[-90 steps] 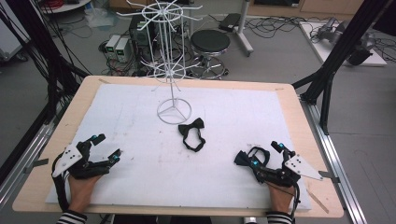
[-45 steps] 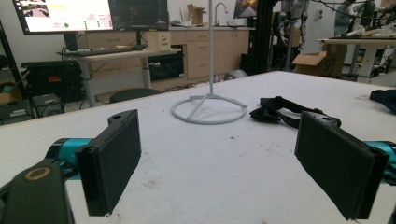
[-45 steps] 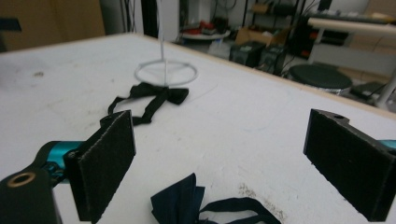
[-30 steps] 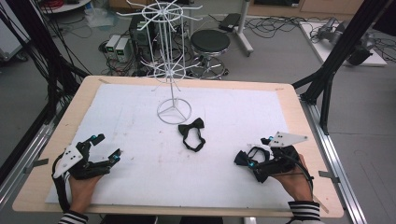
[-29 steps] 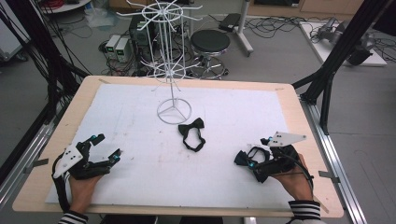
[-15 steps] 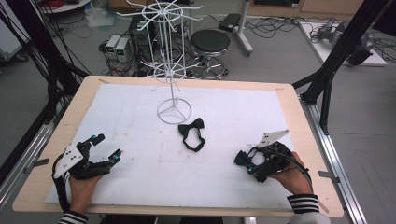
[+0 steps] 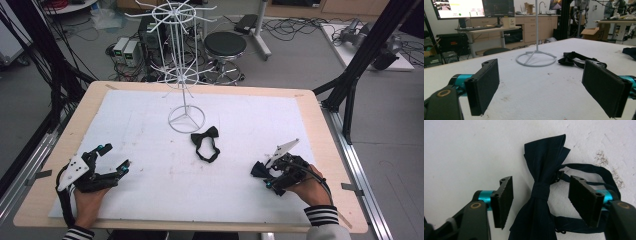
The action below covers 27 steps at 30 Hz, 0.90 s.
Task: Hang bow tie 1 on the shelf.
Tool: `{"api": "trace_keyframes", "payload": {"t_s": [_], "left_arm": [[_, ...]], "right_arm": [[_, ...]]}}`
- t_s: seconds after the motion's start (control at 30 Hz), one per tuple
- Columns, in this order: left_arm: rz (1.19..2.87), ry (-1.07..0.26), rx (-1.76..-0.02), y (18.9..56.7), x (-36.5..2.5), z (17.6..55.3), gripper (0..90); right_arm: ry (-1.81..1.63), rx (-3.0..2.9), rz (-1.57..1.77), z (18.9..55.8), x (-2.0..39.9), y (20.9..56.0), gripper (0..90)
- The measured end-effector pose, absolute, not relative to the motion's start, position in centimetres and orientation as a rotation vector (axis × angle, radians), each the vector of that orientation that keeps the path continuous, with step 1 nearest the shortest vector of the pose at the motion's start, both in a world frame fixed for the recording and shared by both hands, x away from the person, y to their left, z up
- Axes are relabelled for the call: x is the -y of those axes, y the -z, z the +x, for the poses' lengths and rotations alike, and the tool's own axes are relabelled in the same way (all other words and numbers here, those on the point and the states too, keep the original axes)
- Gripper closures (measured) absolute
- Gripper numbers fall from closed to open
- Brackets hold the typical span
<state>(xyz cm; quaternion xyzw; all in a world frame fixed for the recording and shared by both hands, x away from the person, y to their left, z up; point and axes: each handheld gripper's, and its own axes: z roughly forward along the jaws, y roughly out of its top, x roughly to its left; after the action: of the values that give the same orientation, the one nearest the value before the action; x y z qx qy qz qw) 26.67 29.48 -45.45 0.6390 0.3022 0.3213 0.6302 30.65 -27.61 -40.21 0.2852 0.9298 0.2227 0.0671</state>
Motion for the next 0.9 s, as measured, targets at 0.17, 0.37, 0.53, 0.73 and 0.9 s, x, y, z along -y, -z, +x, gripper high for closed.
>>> {"api": "trace_keyframes", "payload": {"t_s": [0.17, 0.37, 0.53, 0.73, 0.9], "left_arm": [[1.464, -0.738, -0.691, 45.46, -29.46, 26.67, 15.0], [1.464, -0.736, -0.691, 45.45, -29.47, 26.67, 15.0], [1.466, -0.736, -0.690, 45.45, -29.47, 26.66, 14.9], [1.466, -0.737, -0.690, 45.45, -29.47, 26.66, 15.0], [1.466, -0.737, -0.690, 45.45, -29.47, 26.66, 15.0]], "right_arm": [[-0.609, -2.837, 0.826, 30.83, 27.36, 40.57, 48.7], [-0.592, -2.845, 0.836, 30.94, 27.59, 40.46, 65.9], [-0.506, -2.844, 0.768, 30.84, 27.31, 40.89, 74.2], [-0.512, -2.822, 0.758, 30.90, 27.30, 40.74, 75.6], [-0.547, -2.815, 0.776, 30.91, 27.49, 40.55, 75.7]]}}
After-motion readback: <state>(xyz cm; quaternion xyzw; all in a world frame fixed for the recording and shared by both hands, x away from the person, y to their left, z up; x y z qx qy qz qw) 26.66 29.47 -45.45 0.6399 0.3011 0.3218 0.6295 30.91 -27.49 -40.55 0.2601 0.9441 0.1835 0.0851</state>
